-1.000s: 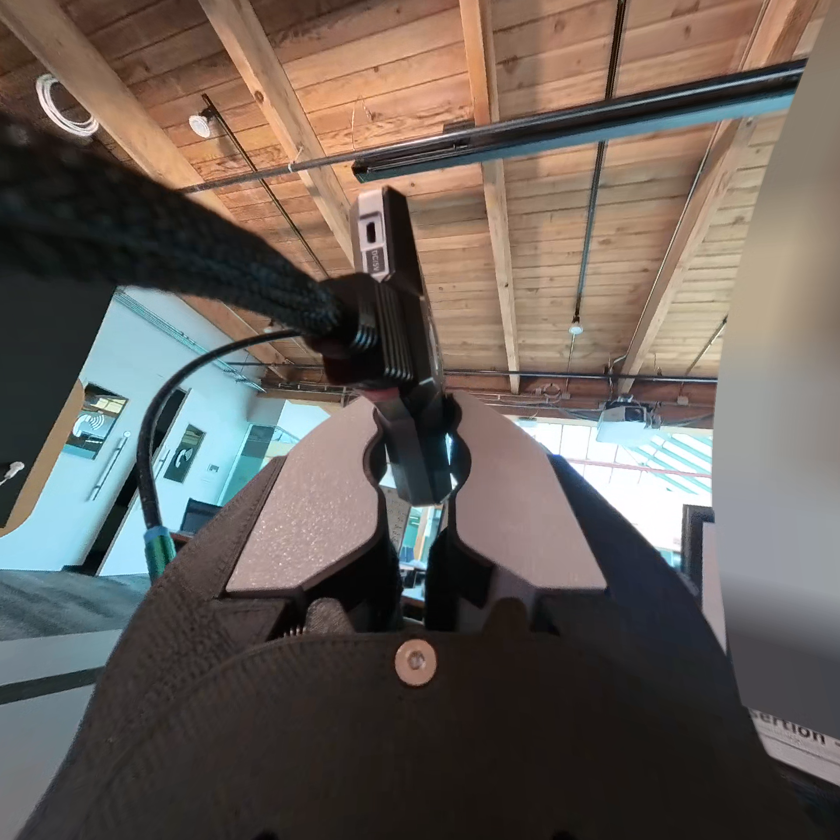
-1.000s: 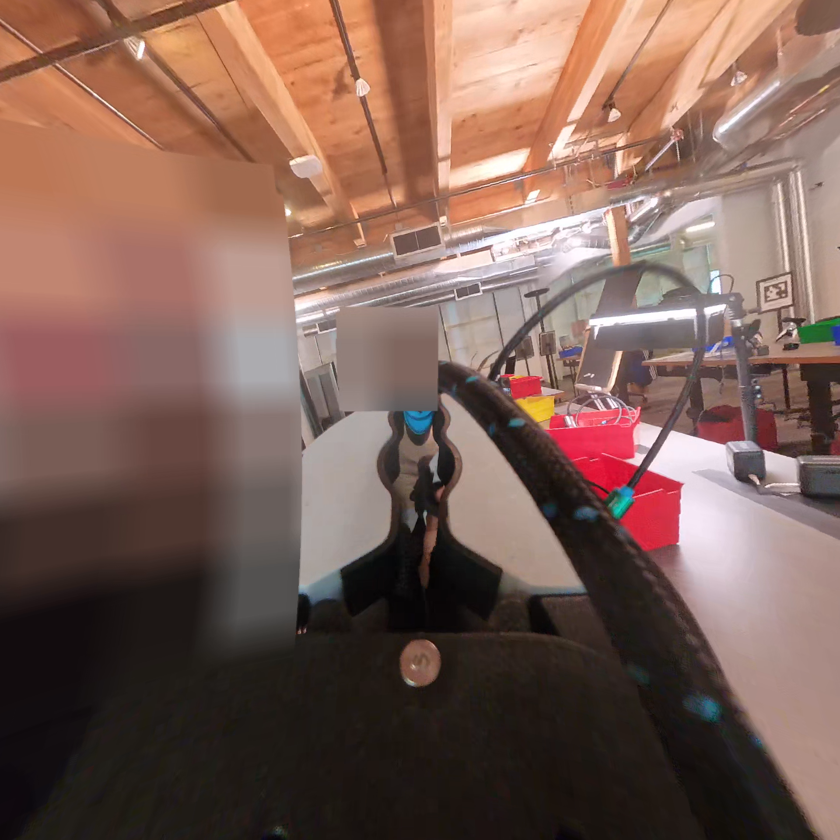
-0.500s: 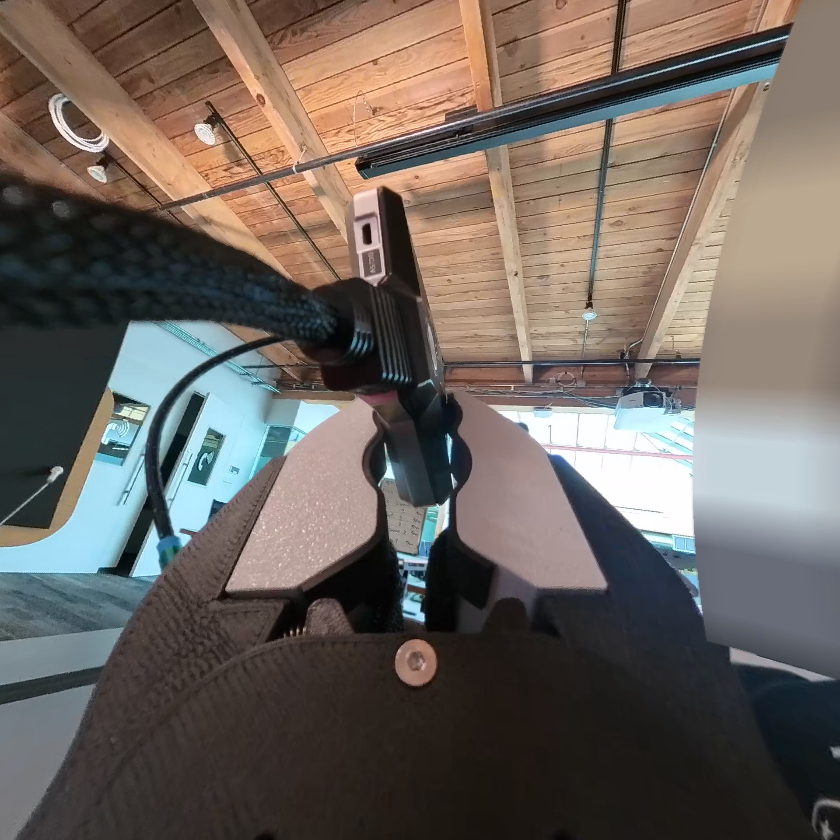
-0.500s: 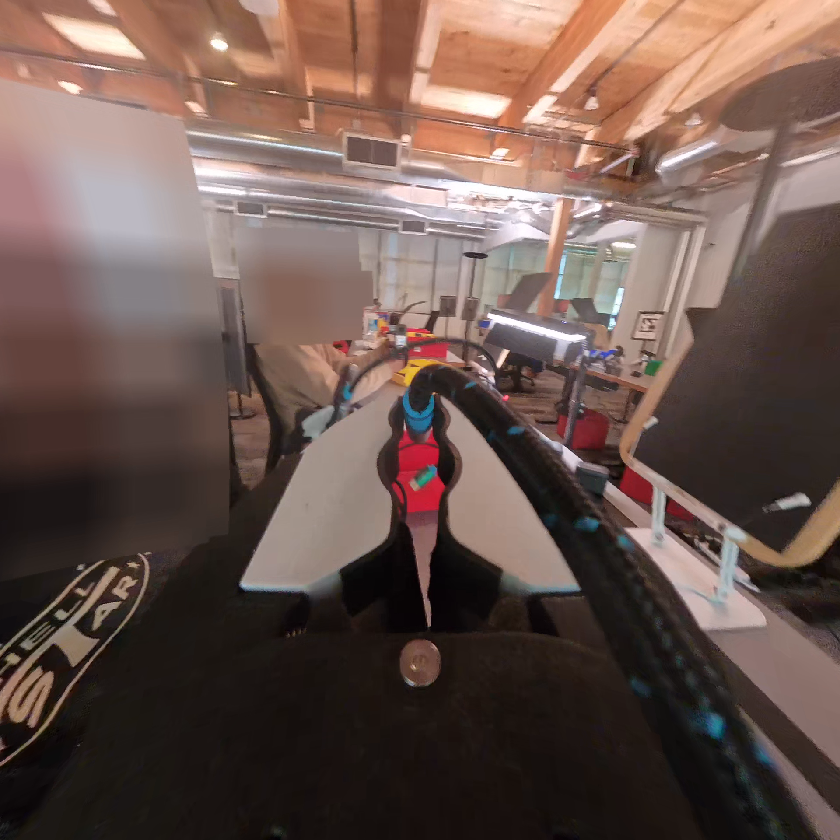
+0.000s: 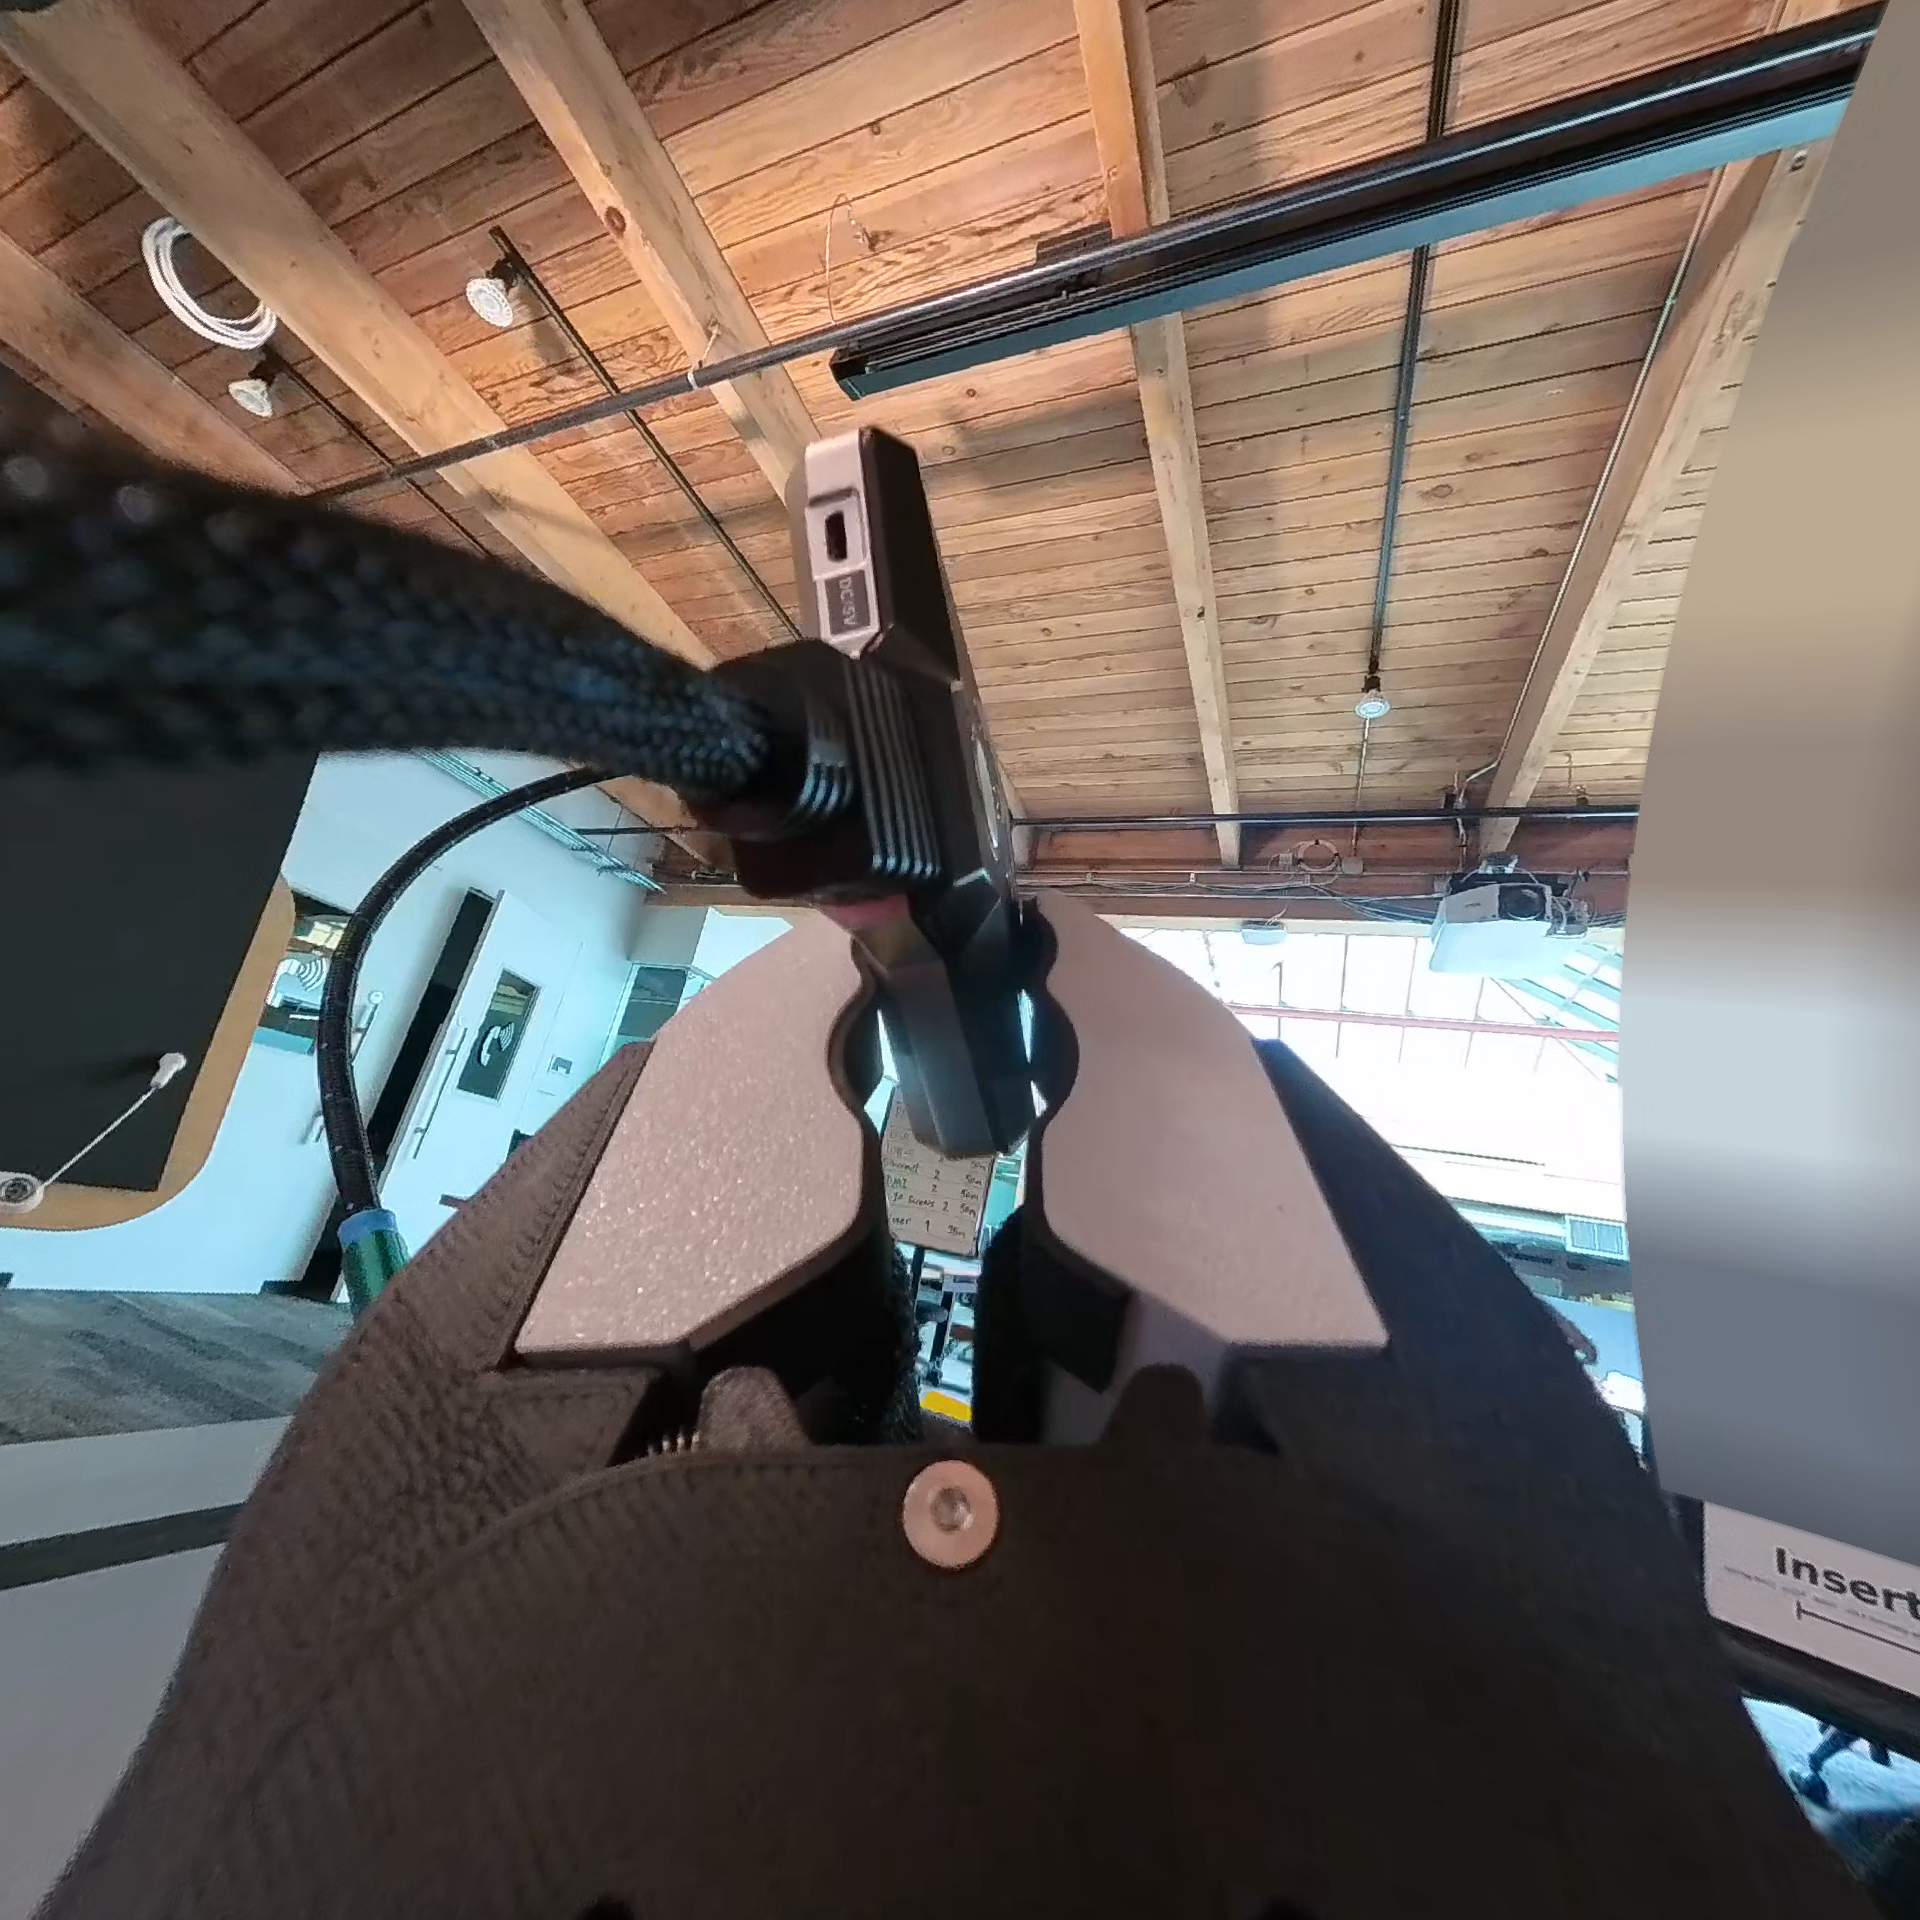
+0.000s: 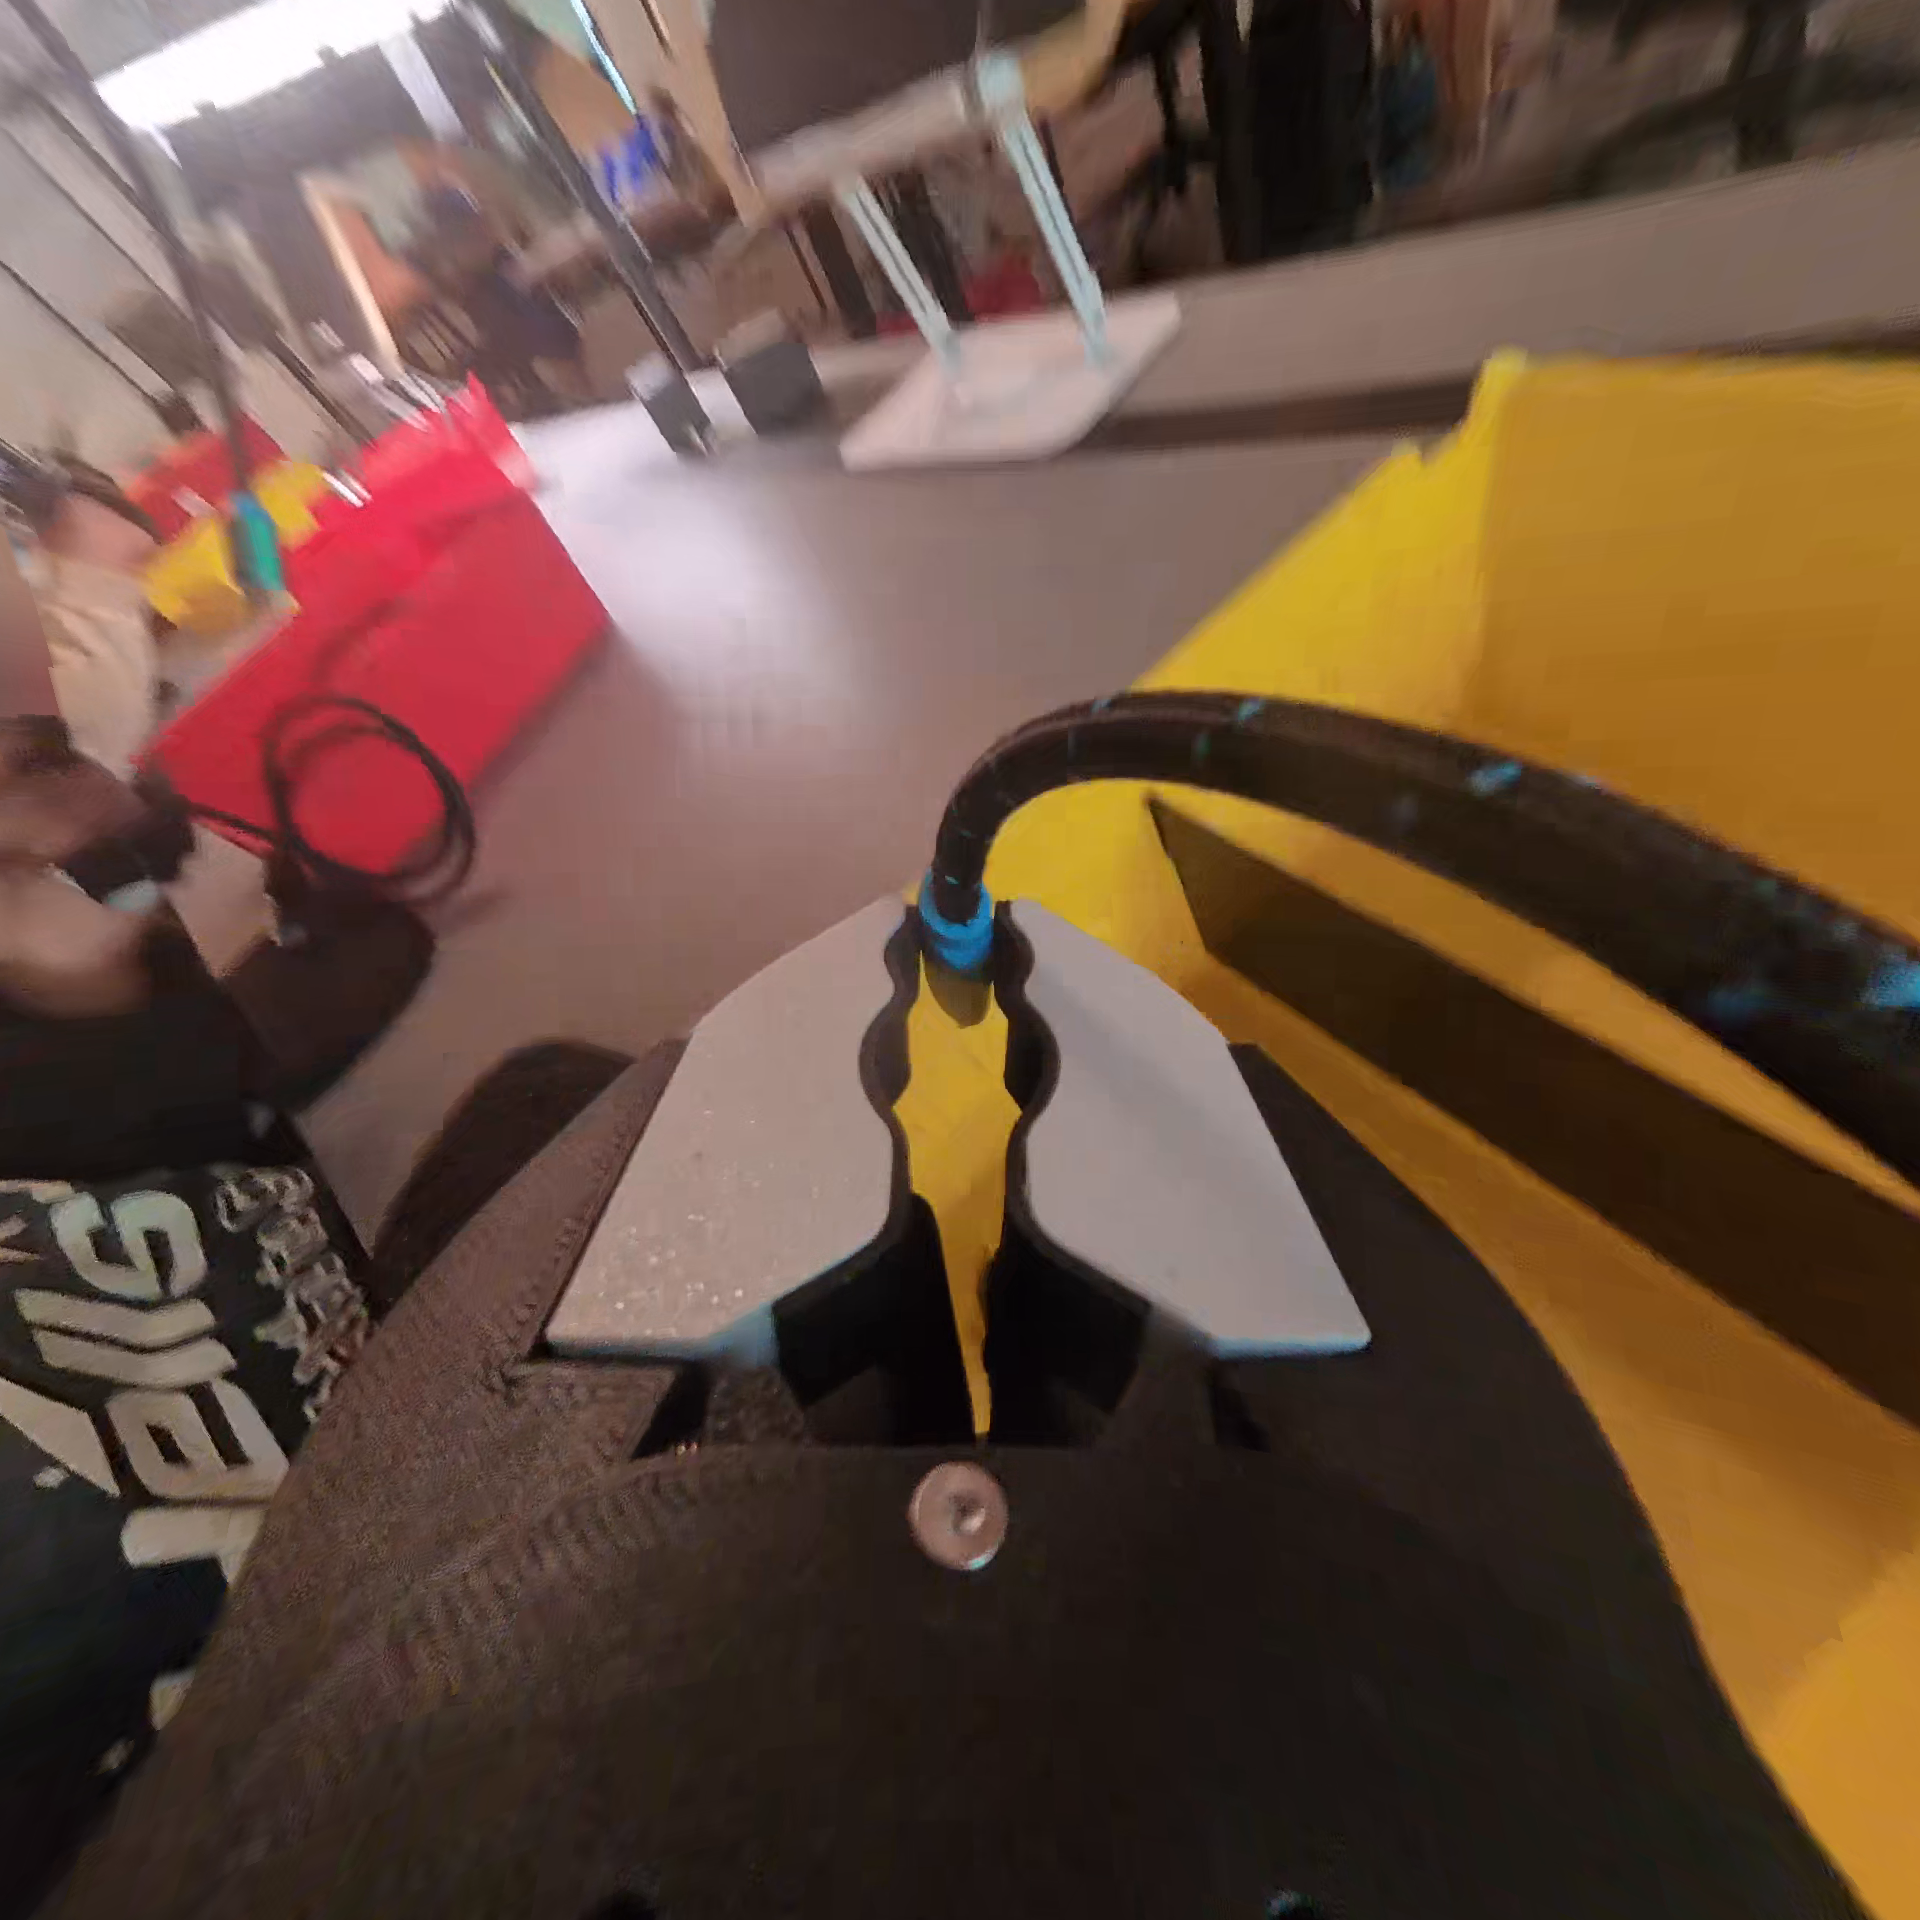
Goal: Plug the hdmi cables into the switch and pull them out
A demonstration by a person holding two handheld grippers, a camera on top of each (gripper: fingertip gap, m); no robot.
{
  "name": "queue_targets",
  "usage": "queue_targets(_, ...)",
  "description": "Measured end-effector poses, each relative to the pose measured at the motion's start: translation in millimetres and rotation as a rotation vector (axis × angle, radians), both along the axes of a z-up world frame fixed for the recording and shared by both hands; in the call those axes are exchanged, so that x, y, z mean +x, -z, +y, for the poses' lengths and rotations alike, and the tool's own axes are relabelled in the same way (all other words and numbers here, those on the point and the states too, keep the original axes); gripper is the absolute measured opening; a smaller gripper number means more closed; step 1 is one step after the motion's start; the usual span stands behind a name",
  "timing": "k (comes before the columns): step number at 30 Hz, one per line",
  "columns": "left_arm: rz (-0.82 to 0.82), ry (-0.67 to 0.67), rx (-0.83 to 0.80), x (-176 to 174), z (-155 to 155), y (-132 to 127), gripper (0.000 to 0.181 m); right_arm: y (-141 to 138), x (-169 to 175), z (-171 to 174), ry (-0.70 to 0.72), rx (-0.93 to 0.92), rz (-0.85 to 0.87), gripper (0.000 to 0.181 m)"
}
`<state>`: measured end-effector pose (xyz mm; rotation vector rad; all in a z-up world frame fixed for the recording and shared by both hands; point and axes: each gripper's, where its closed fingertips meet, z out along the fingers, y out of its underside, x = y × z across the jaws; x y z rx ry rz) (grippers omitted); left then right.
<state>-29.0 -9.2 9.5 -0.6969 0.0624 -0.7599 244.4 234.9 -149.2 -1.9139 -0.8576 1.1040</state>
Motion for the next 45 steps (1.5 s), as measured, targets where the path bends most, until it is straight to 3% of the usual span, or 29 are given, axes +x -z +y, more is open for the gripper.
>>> queue_targets(10, 0.014, 0.009, -0.013, 2.6, 0.9, 3.7, 0.023, 86.5, 24.0, -10.7, 0.034, -0.098, -0.589, 0.016)
queue_targets(15, 0.017, 0.0, -0.015, 0.6, 0.5, 4.6, 0.023, 100.1, 25.3, -19.6, -0.008, -0.13, -0.72, 0.02)
queue_targets(19, 0.017, -0.001, -0.018, 0.1, 0.8, 4.9, 0.023, 102.5, 28.6, -33.6, -0.061, -0.143, -0.788, 0.038)
queue_targets(22, 0.018, -0.002, -0.017, 0.2, 0.5, 4.6, 0.023, 83.6, 28.1, -32.8, -0.036, -0.046, -0.763, 0.039)
queue_targets(25, 0.022, -0.003, -0.014, 0.5, -0.4, 4.1, 0.023, 40.9, 31.0, -14.9, 0.093, 0.176, -0.658, 0.045)
queue_targets(27, 0.021, -0.002, -0.012, 0.4, -0.9, 3.6, 0.023, 1.4, 43.0, 9.3, 0.261, 0.403, -0.565, 0.047)
queue_targets(29, 0.018, 0.001, -0.011, 0.2, -1.5, 3.2, 0.023, -42.3, 64.2, 36.5, 0.514, 0.577, -0.388, 0.042)
queue_targets(31, 0.016, 0.005, -0.011, 0.2, -2.0, 3.1, 0.023, -60.8, 85.1, 58.5, 0.699, 0.558, -0.175, 0.041)
queue_targets(33, 0.02, 0.009, -0.013, 1.5, -1.7, 4.0, 0.023, -51.5, 97.9, 79.5, 0.79, 0.474, -0.084, 0.047)
queue_targets(36, 0.034, 0.013, -0.023, 4.9, 0.1, 6.6, 0.023, -23.1, 109.2, 105.8, 0.882, 0.438, -0.166, 0.045)
queue_targets(41, 0.037, 0.011, -0.033, 4.6, 2.0, 8.4, 0.023, 29.3, 85.3, 101.4, 0.684, 0.266, -0.412, 0.042)
queue_targets(45, 0.033, -0.001, -0.028, 2.7, -0.6, 6.8, 0.023, 32.5, 76.9, 91.8, 0.614, 0.306, -0.513, 0.026)
